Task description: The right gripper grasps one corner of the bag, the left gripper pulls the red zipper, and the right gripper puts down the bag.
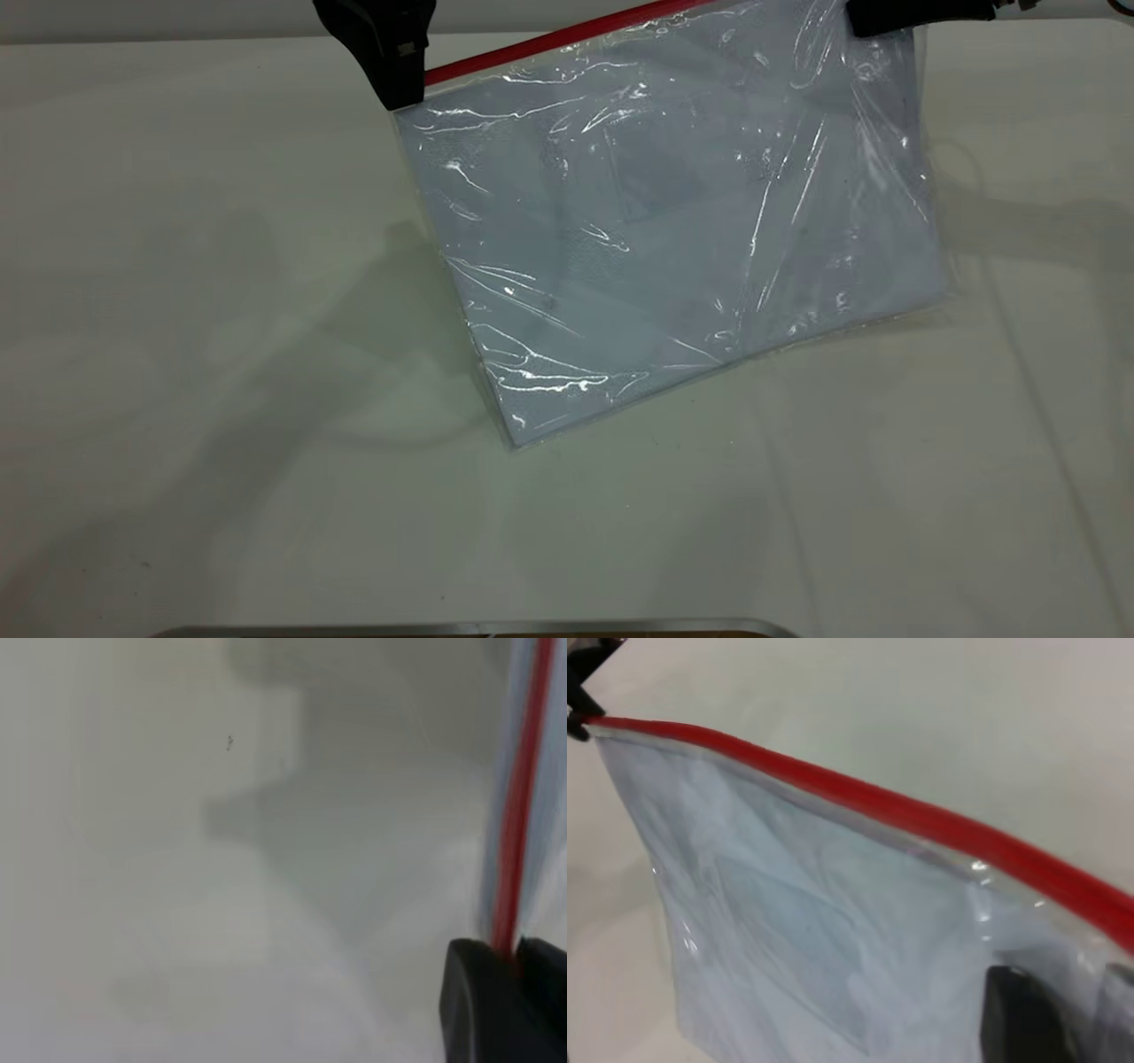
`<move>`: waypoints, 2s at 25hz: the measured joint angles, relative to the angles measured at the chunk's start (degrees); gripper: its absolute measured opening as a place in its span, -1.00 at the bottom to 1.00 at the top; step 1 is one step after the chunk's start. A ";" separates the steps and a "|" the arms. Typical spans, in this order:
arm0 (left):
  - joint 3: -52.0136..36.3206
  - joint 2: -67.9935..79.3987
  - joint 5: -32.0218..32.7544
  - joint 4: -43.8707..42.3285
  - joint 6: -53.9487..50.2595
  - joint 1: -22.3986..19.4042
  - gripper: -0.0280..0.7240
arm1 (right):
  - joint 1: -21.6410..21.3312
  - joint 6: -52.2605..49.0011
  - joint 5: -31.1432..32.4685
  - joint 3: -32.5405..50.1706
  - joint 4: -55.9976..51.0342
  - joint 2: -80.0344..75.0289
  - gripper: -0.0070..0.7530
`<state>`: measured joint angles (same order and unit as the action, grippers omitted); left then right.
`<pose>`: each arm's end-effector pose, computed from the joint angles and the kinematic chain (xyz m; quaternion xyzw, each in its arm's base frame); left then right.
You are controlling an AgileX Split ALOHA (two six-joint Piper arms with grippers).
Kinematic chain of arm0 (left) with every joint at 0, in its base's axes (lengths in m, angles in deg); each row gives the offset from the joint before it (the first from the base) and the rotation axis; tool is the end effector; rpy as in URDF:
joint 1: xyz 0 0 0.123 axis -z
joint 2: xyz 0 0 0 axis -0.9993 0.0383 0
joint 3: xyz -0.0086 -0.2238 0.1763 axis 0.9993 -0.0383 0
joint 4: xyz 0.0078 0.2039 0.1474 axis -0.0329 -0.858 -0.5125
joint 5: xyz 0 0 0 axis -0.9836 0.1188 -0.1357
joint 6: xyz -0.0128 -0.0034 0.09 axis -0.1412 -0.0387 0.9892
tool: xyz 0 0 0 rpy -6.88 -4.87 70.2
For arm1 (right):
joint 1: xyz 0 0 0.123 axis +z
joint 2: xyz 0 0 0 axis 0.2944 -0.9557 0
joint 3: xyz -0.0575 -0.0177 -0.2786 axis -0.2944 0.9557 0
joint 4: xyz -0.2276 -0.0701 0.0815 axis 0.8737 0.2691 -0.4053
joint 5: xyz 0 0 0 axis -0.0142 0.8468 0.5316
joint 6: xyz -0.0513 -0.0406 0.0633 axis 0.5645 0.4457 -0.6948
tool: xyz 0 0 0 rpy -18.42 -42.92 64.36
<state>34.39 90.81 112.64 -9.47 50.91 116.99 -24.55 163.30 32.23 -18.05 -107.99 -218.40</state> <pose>0.3815 -0.2125 0.1676 0.5471 0.8284 0.0115 0.1196 0.4385 0.0177 0.0950 -0.3070 0.8241 0.3589 0.3127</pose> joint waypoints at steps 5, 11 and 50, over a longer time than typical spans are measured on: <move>0.00 0.00 -0.12 -0.40 -0.38 0.00 -0.07 | -0.06 -2.52 -1.33 0.00 -0.29 0.00 0.44; 1.26 -0.05 -0.43 -5.94 -10.40 0.00 0.54 | -0.06 -6.75 -5.25 -0.49 2.31 1.52 0.71; -8.84 -72.22 16.25 -17.66 -47.19 0.00 0.62 | -0.17 -74.28 12.02 8.72 41.96 94.13 0.57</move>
<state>25.54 18.59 128.89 -27.13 3.72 116.99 -24.72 89.03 44.25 -9.34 -66.03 -124.27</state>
